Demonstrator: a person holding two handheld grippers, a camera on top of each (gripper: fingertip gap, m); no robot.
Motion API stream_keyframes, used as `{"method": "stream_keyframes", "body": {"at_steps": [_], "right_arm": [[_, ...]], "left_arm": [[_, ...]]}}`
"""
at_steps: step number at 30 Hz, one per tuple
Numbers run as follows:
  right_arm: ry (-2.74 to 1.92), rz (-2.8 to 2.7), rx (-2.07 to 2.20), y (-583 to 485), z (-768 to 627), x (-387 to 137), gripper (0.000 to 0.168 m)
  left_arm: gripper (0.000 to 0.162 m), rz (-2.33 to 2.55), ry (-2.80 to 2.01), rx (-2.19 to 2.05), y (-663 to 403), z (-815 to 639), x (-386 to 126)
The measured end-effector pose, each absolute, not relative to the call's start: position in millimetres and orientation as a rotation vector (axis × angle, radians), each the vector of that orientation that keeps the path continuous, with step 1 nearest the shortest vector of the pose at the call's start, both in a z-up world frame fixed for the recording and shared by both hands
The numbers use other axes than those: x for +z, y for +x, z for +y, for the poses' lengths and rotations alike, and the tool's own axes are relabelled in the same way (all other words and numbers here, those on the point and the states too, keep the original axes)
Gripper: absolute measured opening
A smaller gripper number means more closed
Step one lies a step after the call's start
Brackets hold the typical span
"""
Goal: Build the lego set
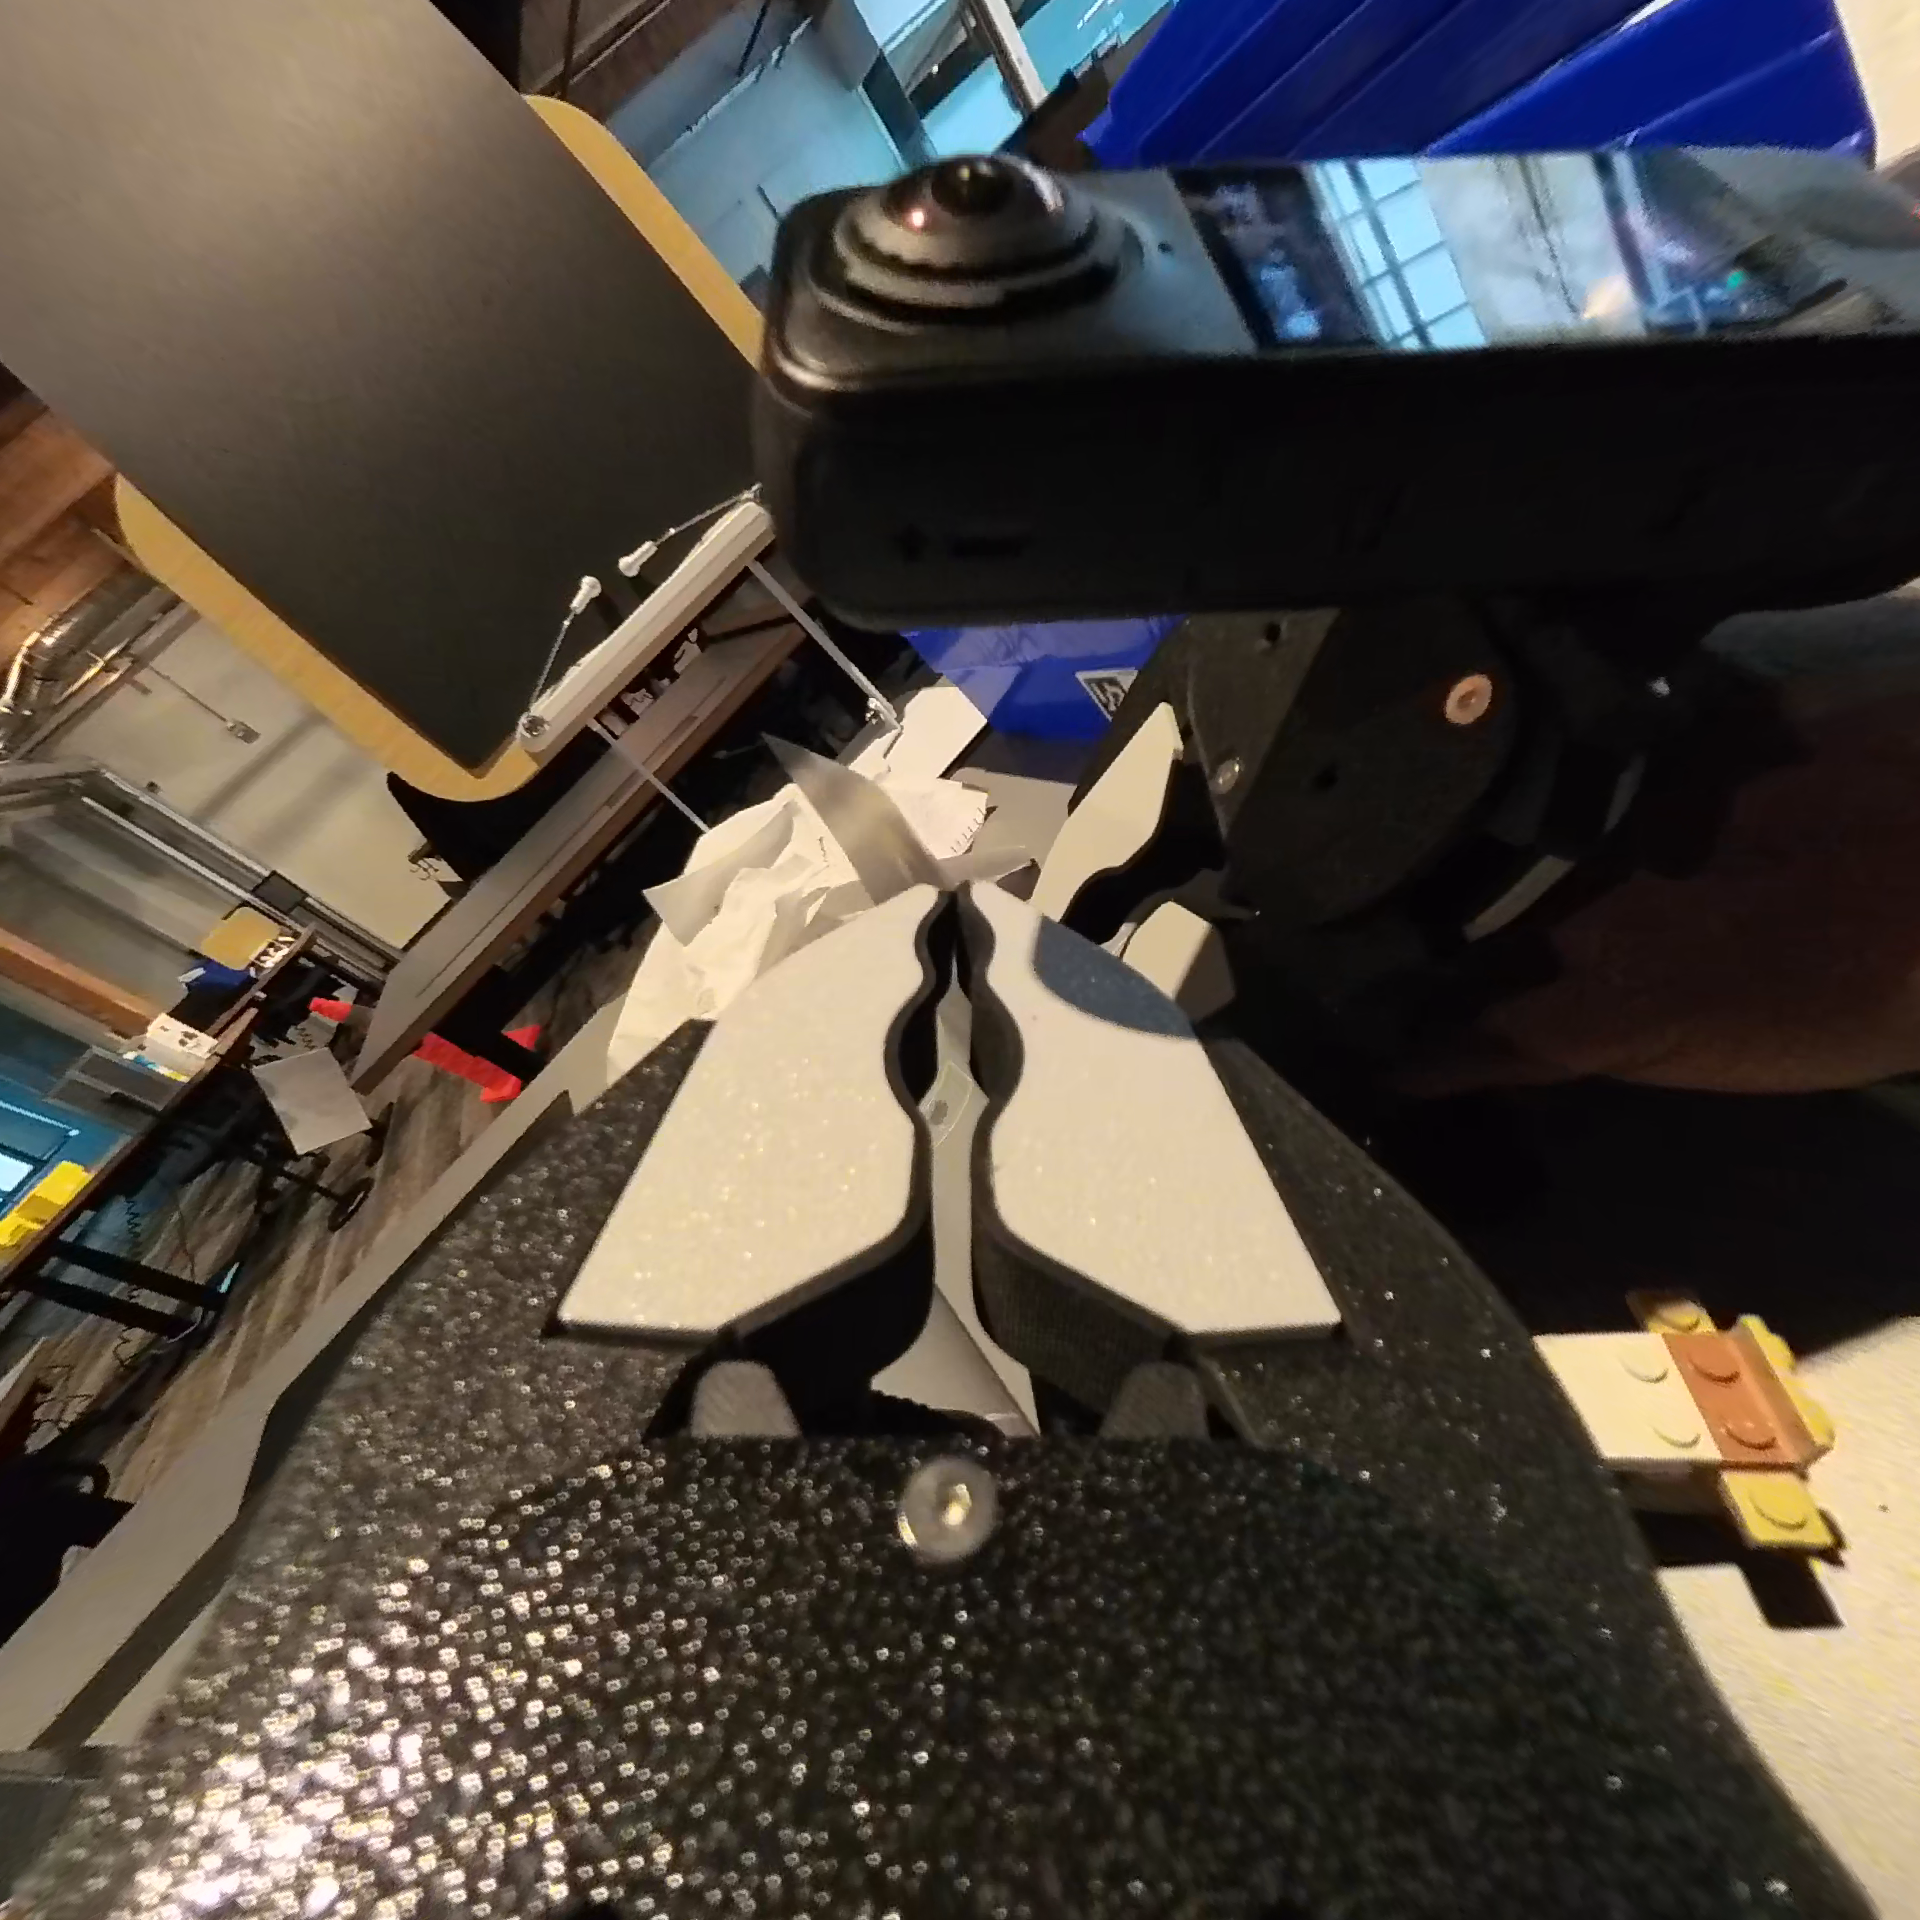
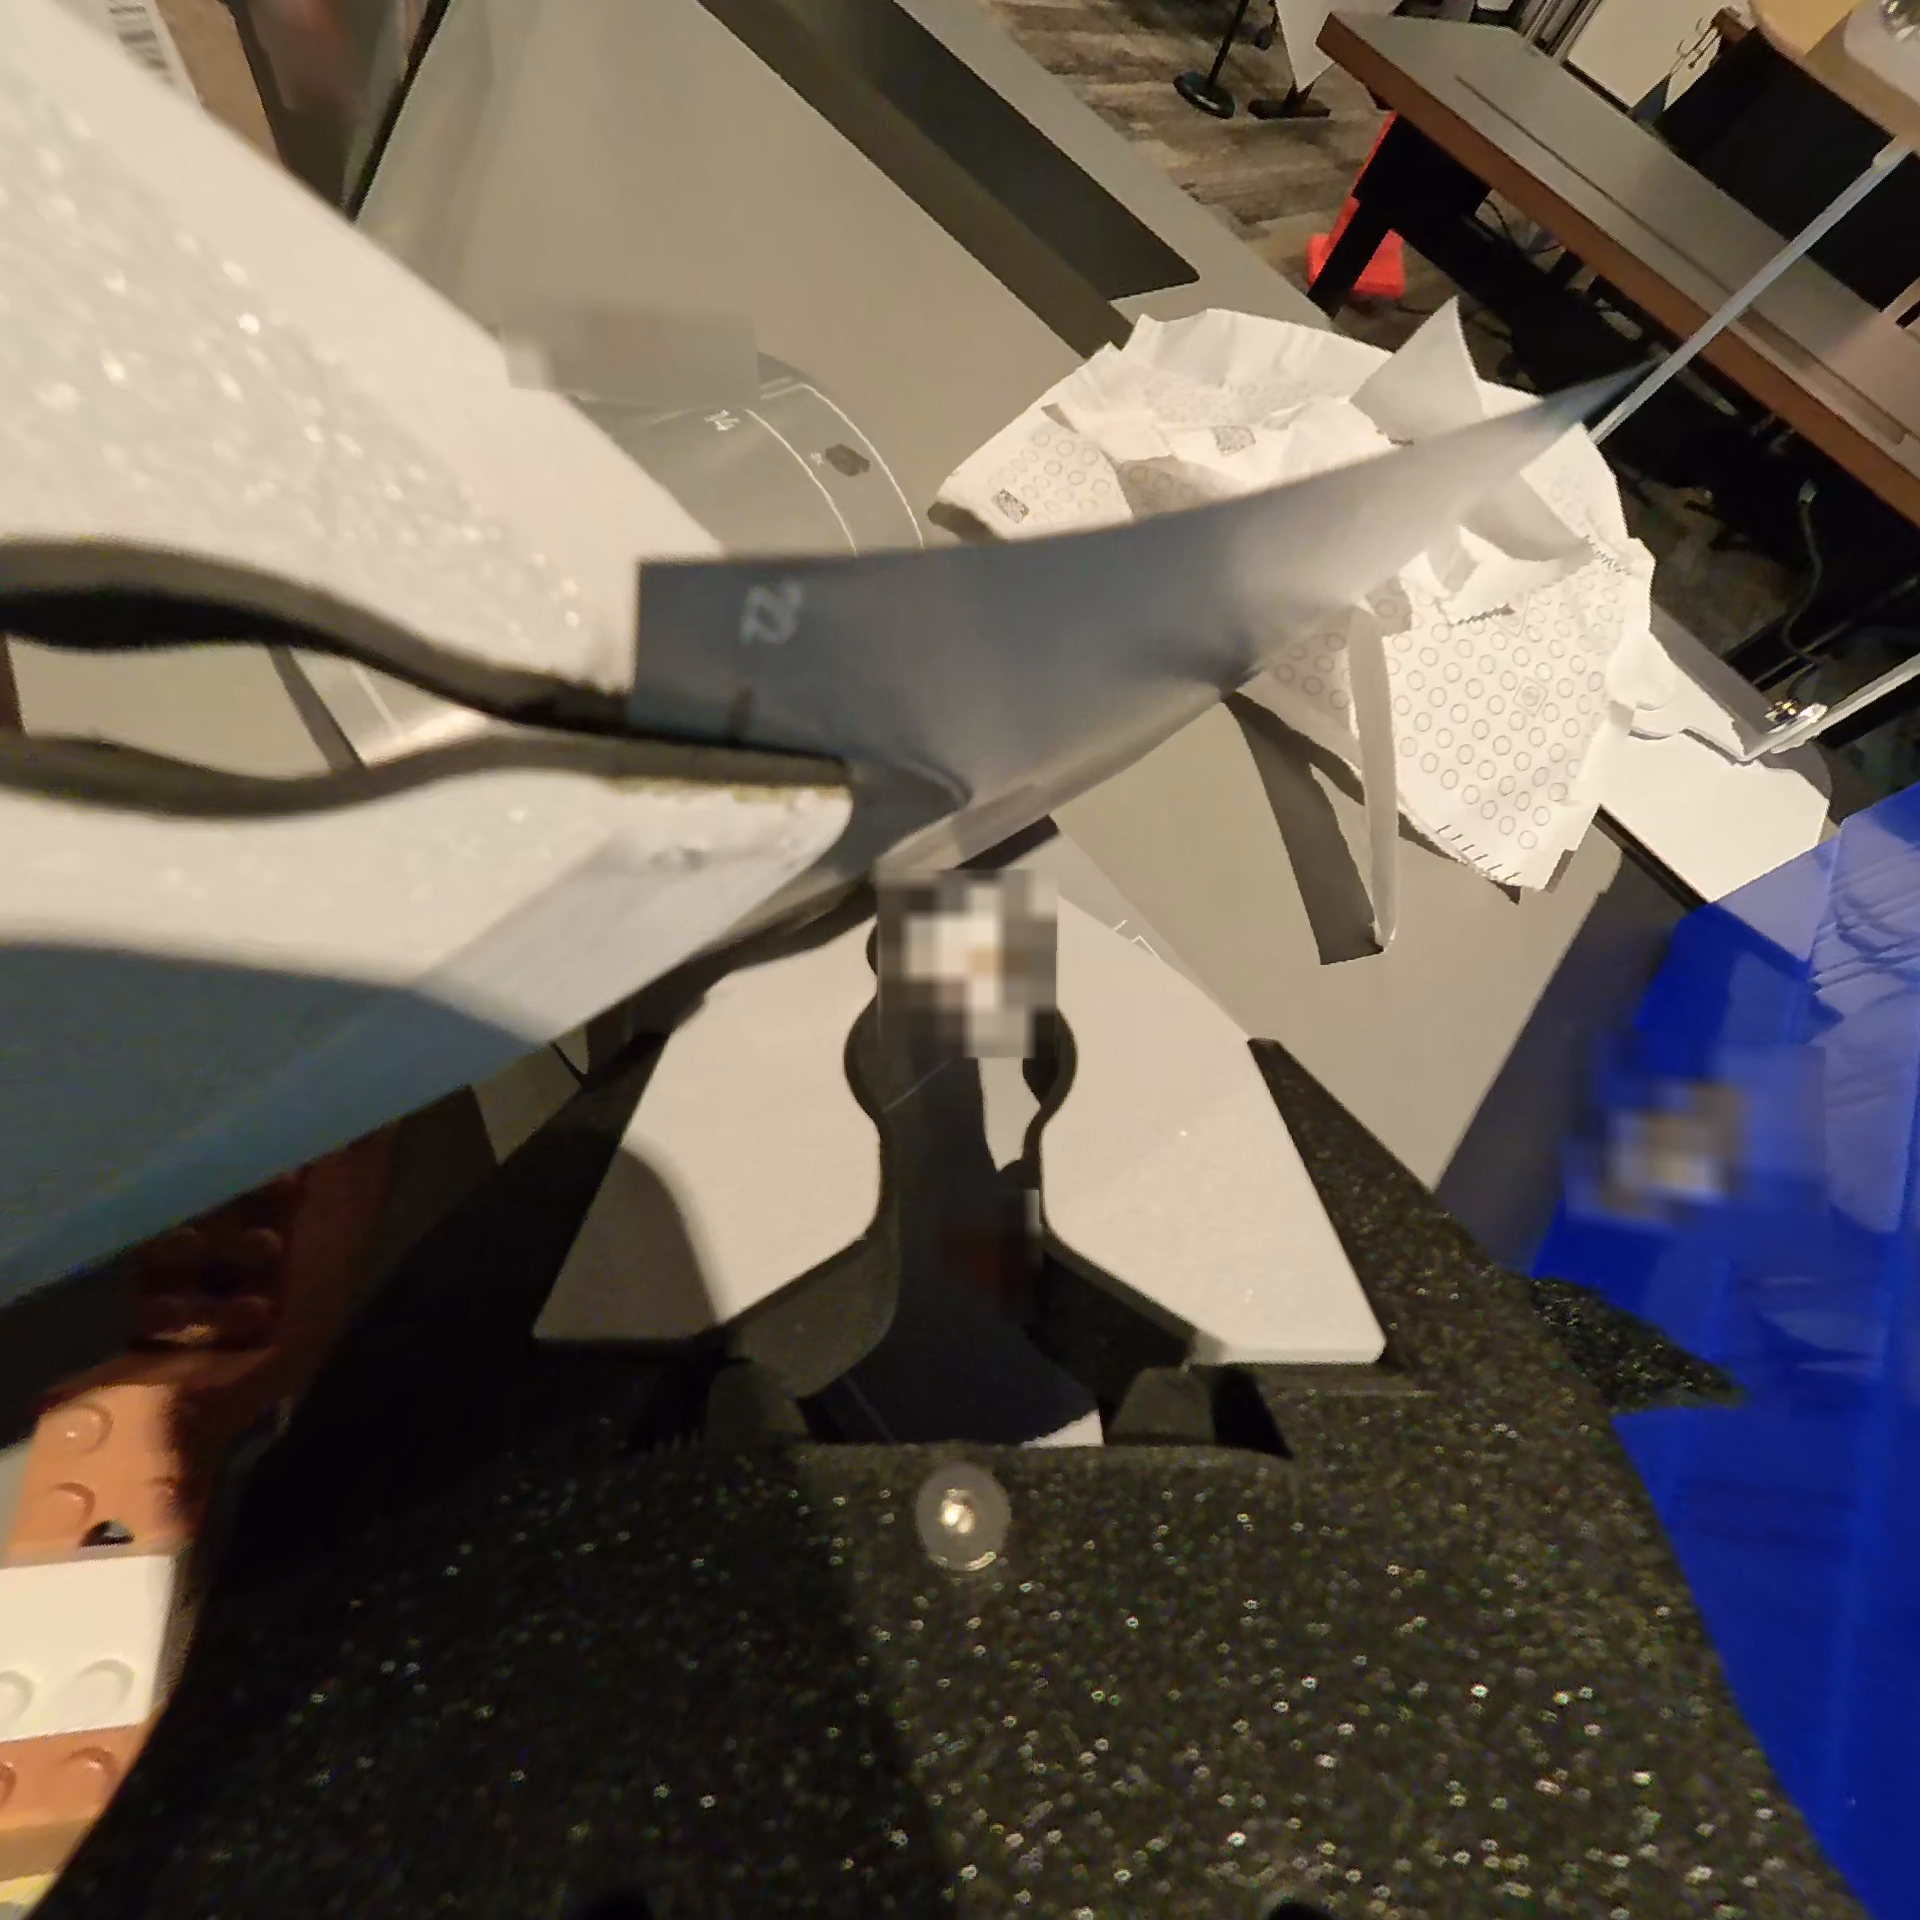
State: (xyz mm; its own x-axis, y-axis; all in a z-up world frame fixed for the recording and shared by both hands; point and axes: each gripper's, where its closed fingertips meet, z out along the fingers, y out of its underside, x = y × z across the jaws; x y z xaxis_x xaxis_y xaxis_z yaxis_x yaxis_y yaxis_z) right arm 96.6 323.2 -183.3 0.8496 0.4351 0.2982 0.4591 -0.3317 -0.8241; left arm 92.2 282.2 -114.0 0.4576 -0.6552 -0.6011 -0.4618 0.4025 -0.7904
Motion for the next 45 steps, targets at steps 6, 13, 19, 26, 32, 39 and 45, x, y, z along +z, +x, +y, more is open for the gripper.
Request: {"method": "stream_keyframes", "body": {"at_steps": [6,13,19,26,32,39,45], "right_arm": [[-1.948,-0.692,-0.041,93.2,321.4,-182.0,0.021],[-1.903,-0.783,-0.002,72.4,322.2,-164.8,0.021],[-1.879,-0.924,0.099,37.8,323.7,-152.3,0.022],[-1.880,-1.078,0.181,11.9,331.5,-147.5,0.024],[-1.943,-1.178,0.241,-1.9,331.4,-160.6,0.027],[-2.038,-1.209,0.247,-8.6,339.1,-179.4,0.027],[-2.058,-1.221,0.249,-10.4,341.4,-186.3,0.027]], "left_arm": [[0.000,1.046,-1.341,-0.365,78.5,290.0,-105.1],[0.000,0.583,-1.589,-0.866,27.3,320.7,-99.6],[0.000,0.225,-1.748,-1.074,-5.7,339.8,-124.2],[0.000,0.091,-1.797,-1.059,-21.6,341.1,-136.5],[0.000,0.005,-1.830,-1.085,-28.0,340.0,-148.1],[0.000,-0.018,-1.842,-1.086,-34.6,342.7,-150.9],[0.014,0.012,-1.870,-1.068,-41.8,341.6,-155.1]]}}
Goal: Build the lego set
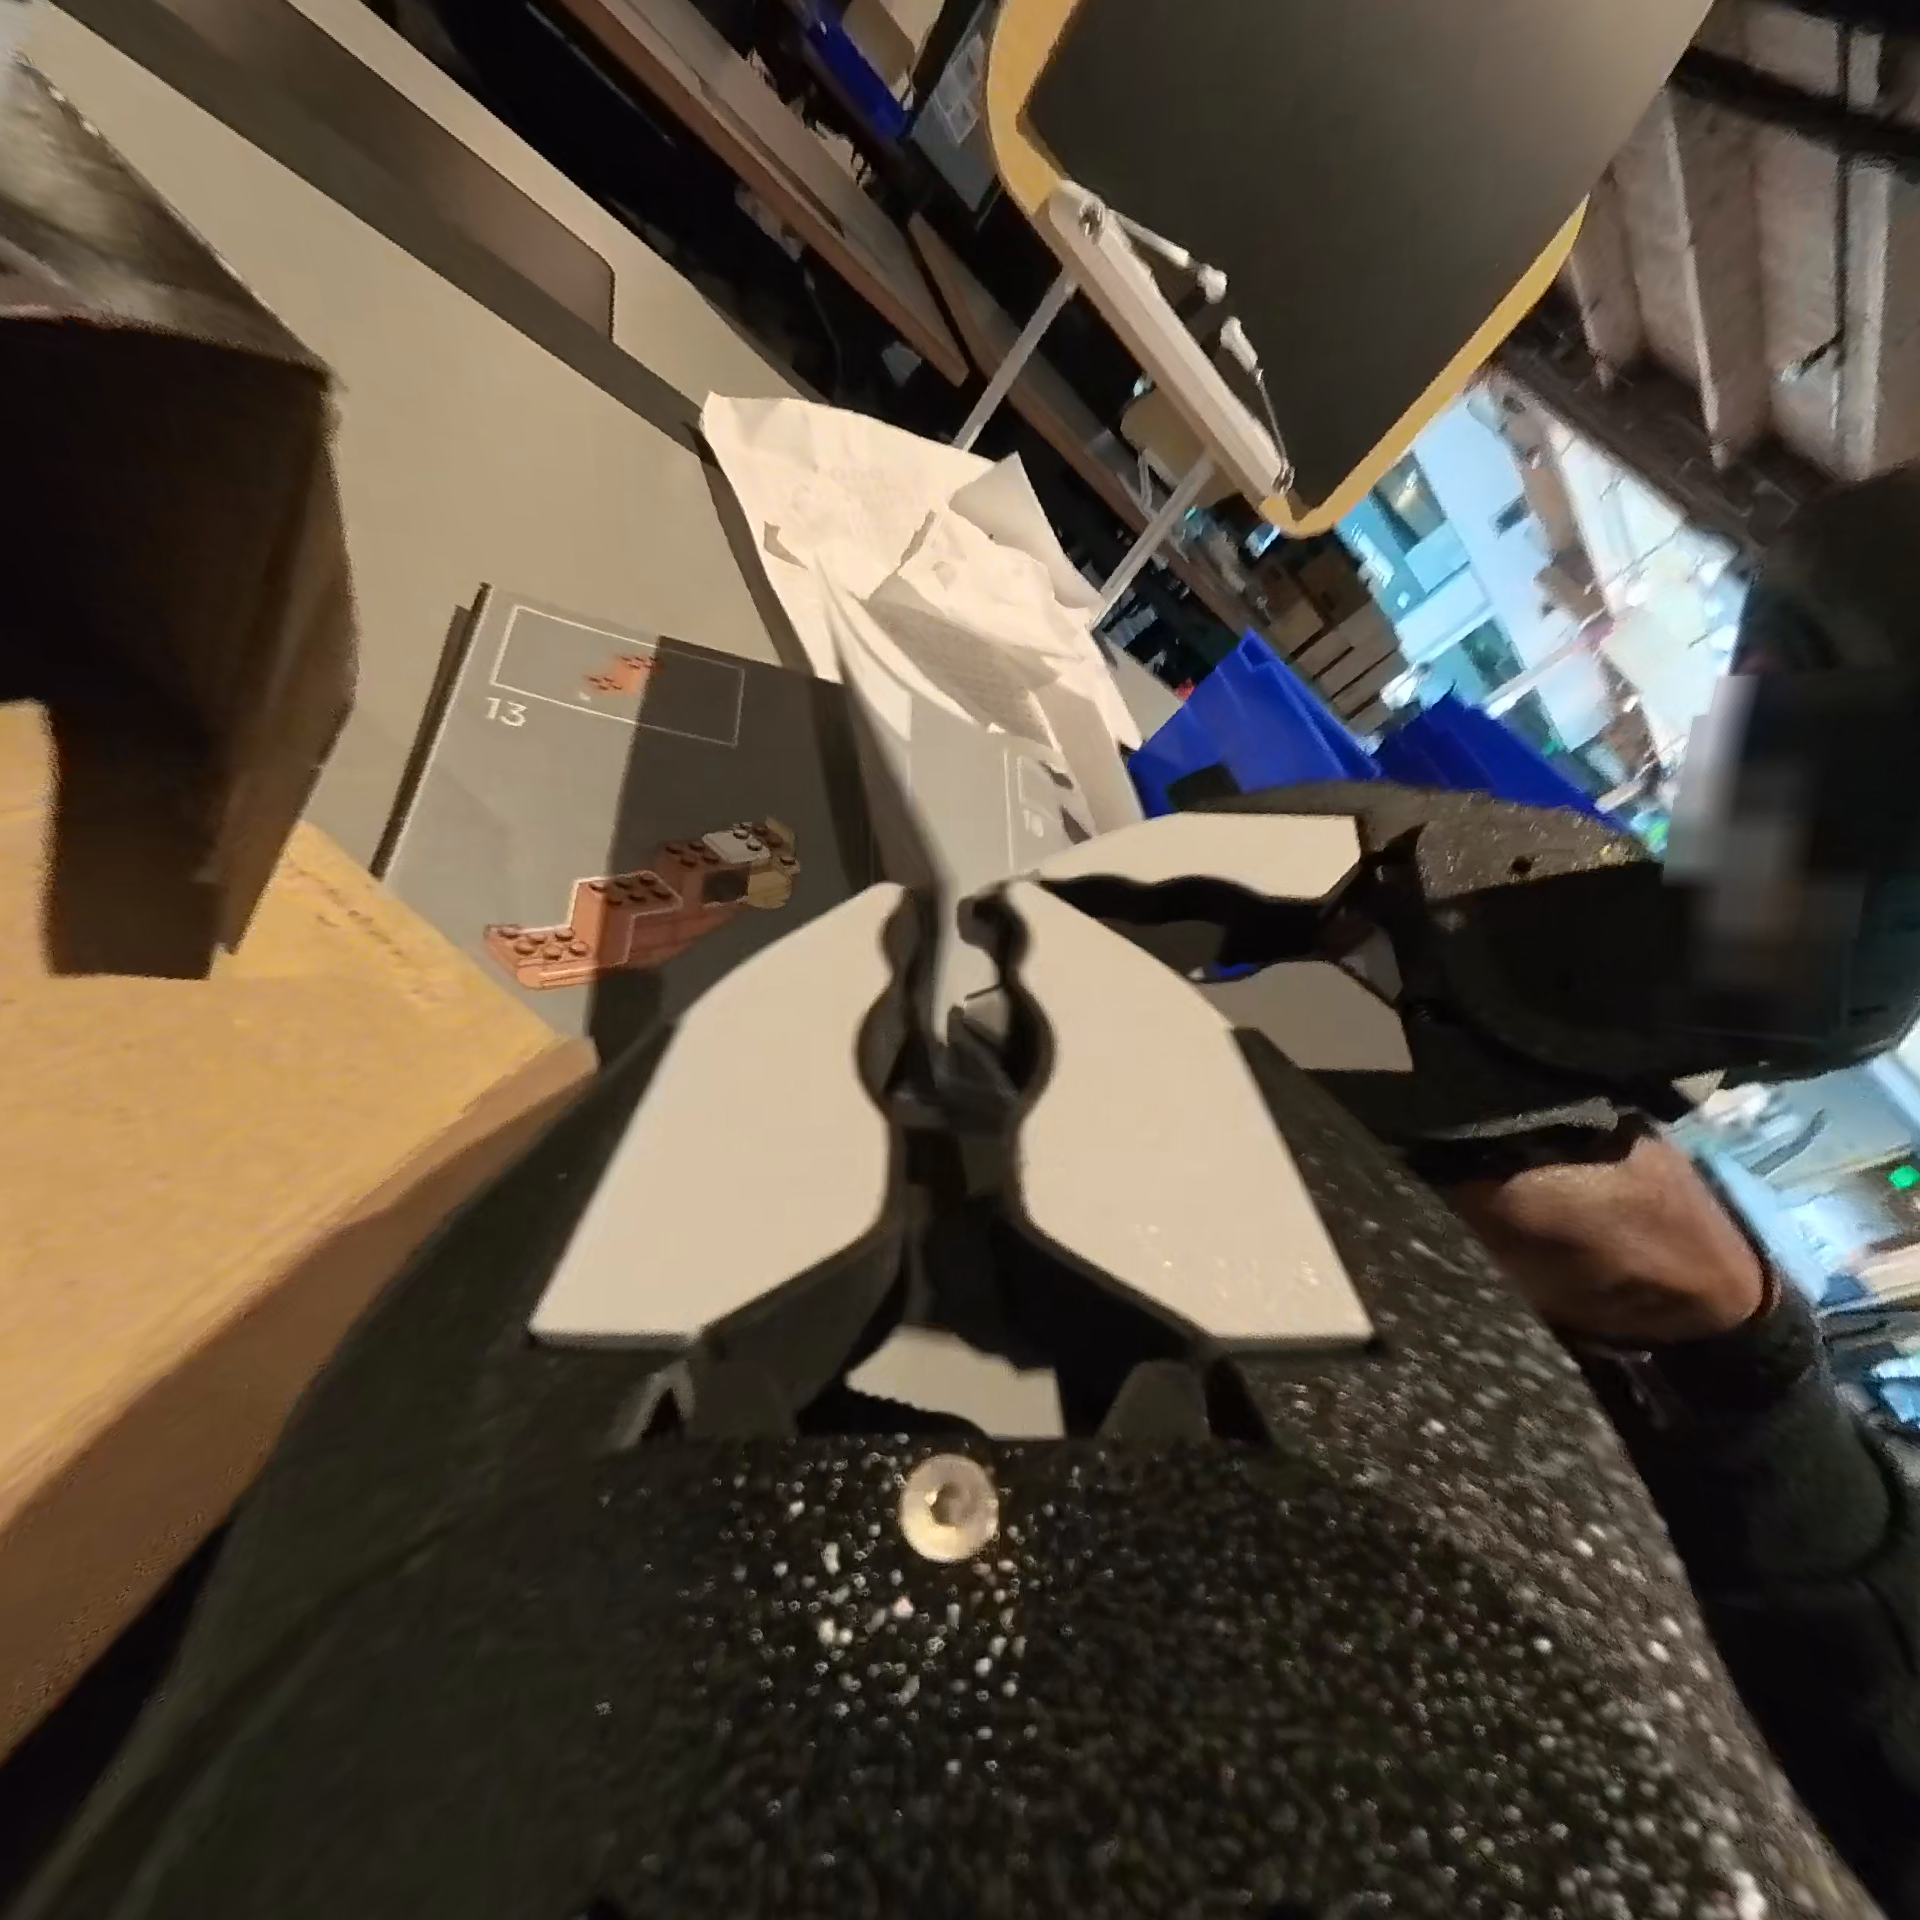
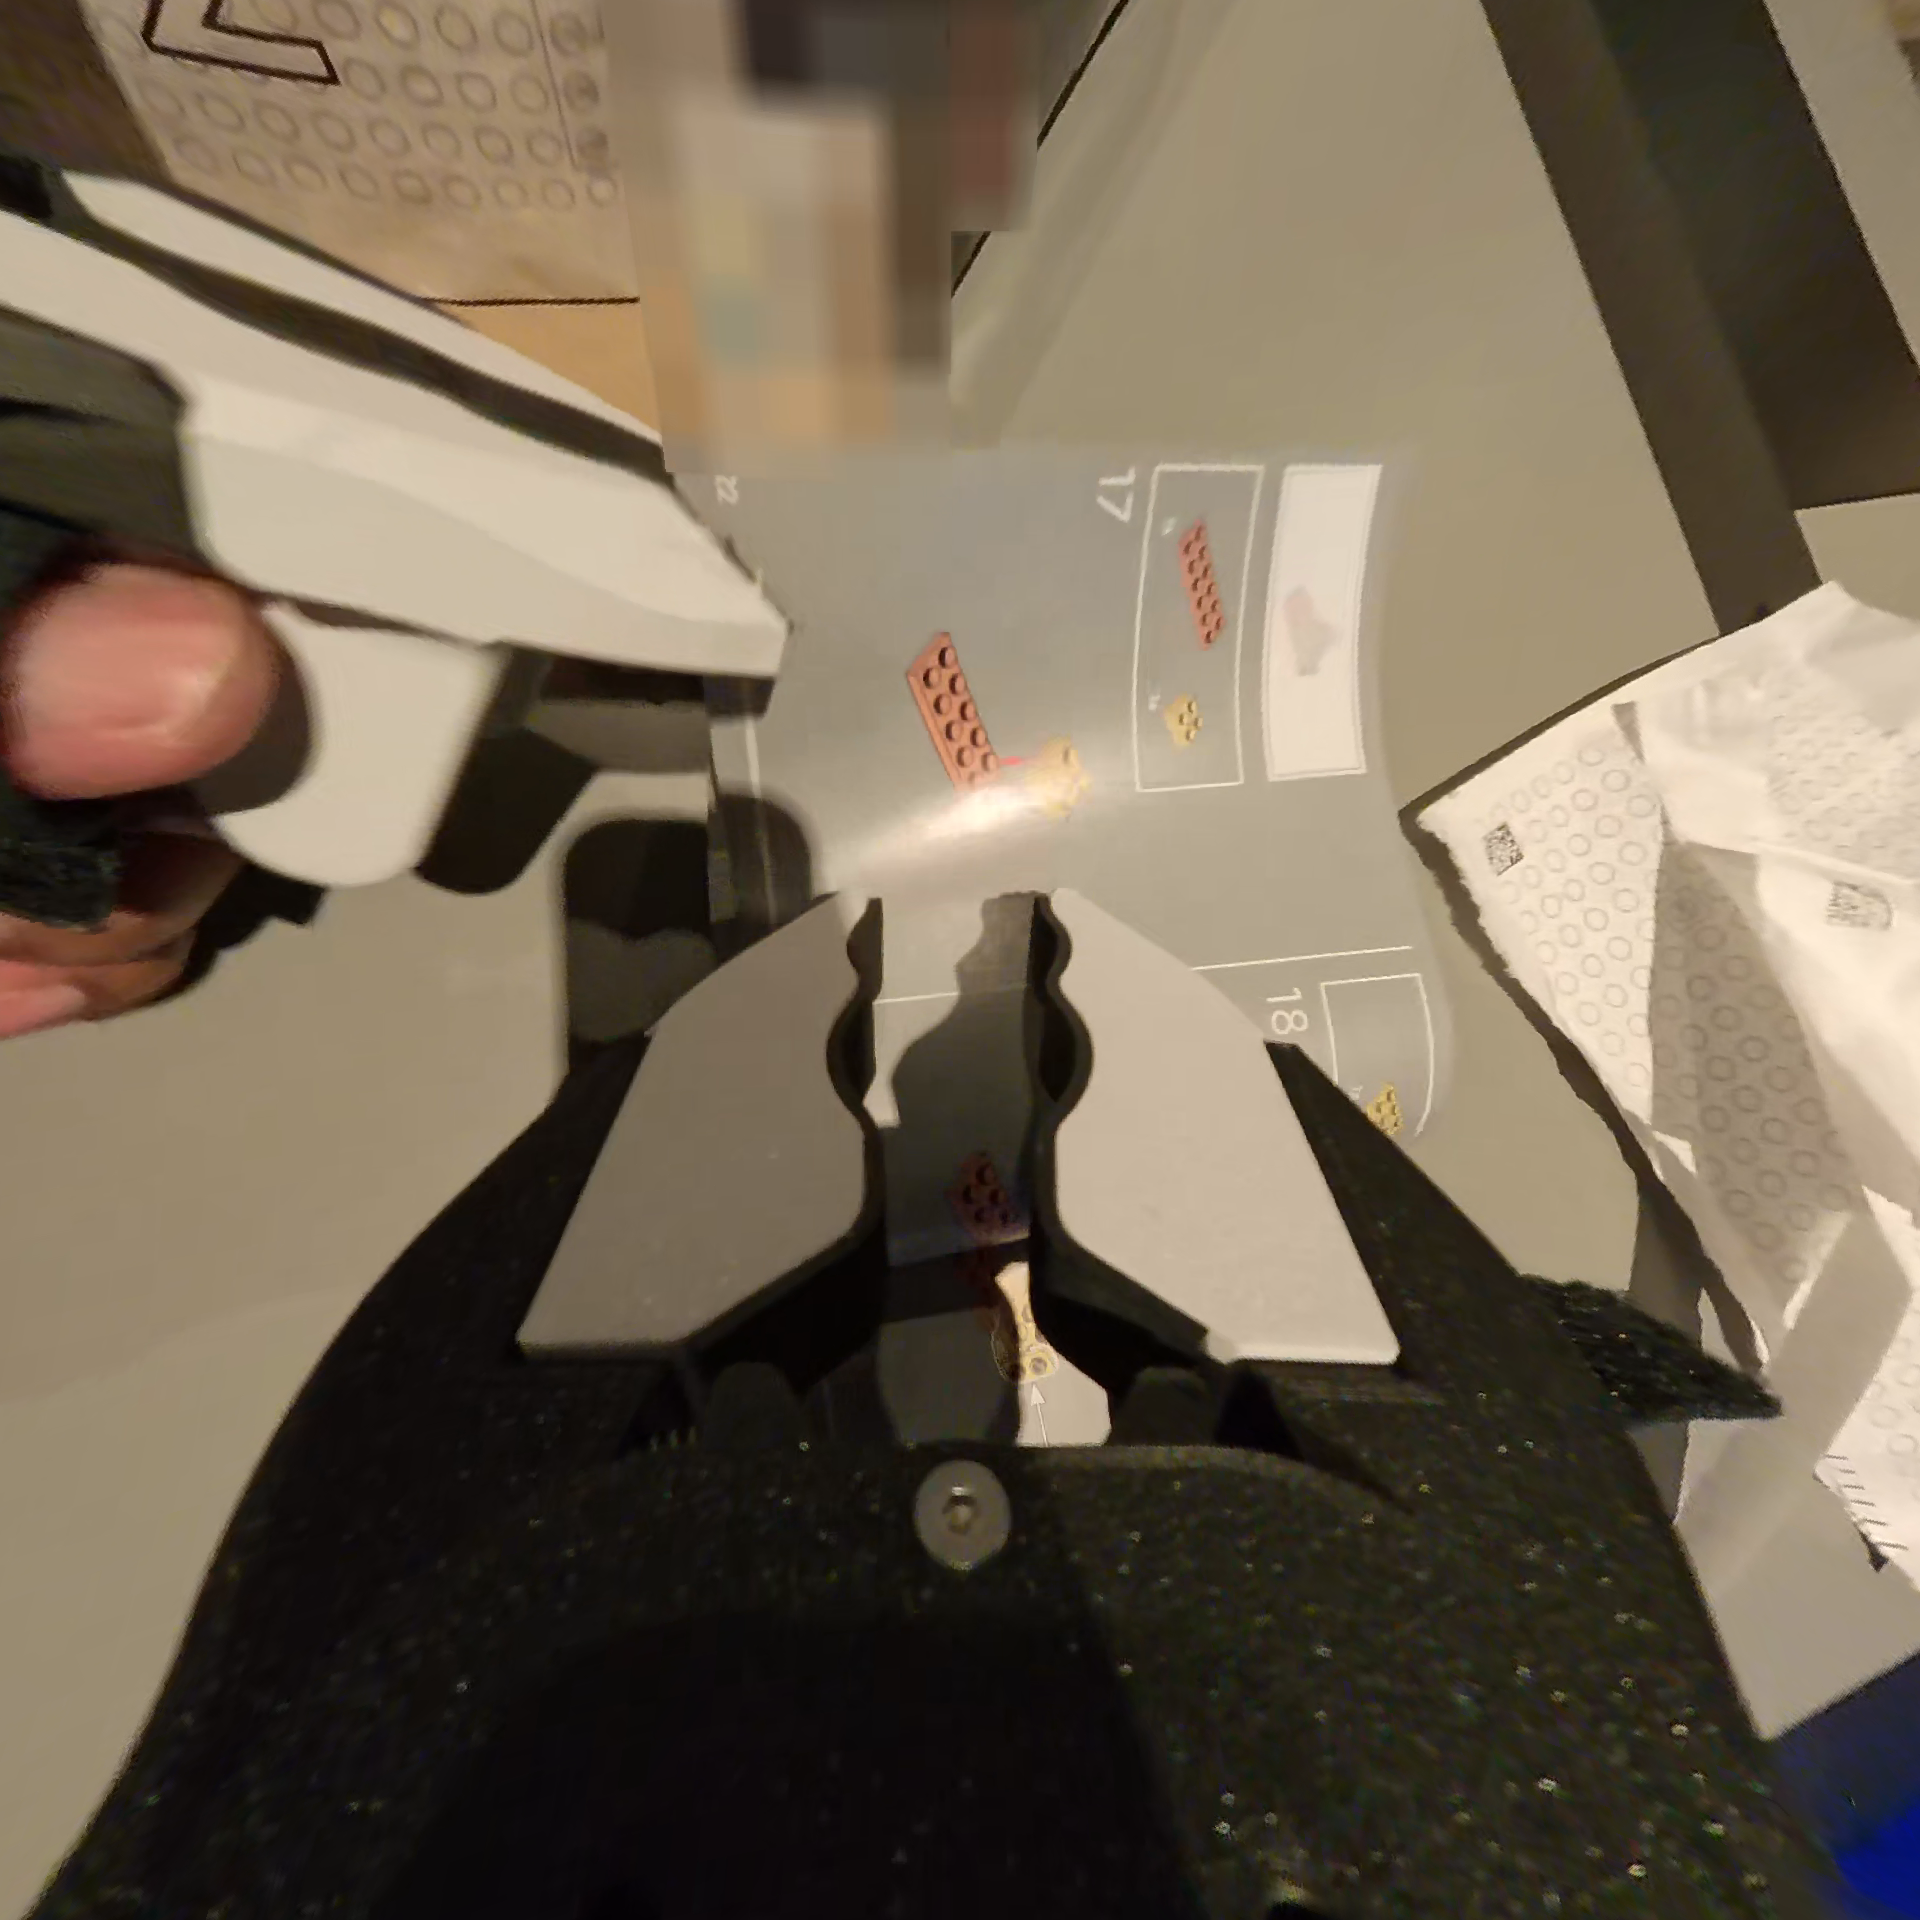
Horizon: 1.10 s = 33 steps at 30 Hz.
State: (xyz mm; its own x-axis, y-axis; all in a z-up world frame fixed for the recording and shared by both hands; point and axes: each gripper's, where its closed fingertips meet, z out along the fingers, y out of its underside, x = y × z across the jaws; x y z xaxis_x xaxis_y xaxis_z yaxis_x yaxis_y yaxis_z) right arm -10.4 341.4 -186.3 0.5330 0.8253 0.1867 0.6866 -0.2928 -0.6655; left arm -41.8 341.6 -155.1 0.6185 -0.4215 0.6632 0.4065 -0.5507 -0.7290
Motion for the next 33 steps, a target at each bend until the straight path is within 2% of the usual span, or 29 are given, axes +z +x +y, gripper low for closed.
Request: {"method": "stream_keyframes", "body": {"at_steps": [3,7,10,14,17,22,33], "right_arm": [[-2.062,-1.232,0.240,-11.6,341.9,-188.3,0.027],[-2.067,-1.245,0.236,-13.7,342.5,-190.5,0.027],[-2.062,-1.270,0.225,-16.7,342.2,-191.8,0.027],[-2.066,-1.286,0.211,-20.0,342.8,-193.9,0.027],[-2.067,-1.286,0.198,-19.4,342.6,-193.8,0.027],[-2.071,-1.287,0.205,-18.9,342.6,-193.4,0.027],[-2.069,-1.299,0.198,-18.5,342.3,-194.7,0.027]], "left_arm": [[0.042,0.118,-1.924,-0.985,-50.4,332.5,-156.8],[0.048,0.479,-1.958,-0.601,-83.5,311.6,-153.9],[0.046,0.767,-2.013,-0.224,-113.2,305.6,-166.7],[0.039,0.944,-2.076,-0.086,-118.6,307.8,-189.0],[0.030,1.019,-2.096,0.025,-120.7,314.5,-200.3],[0.003,1.094,-2.098,0.100,-121.6,318.3,-208.4],[0.002,0.901,-2.047,0.081,-141.4,324.9,-179.1]]}}
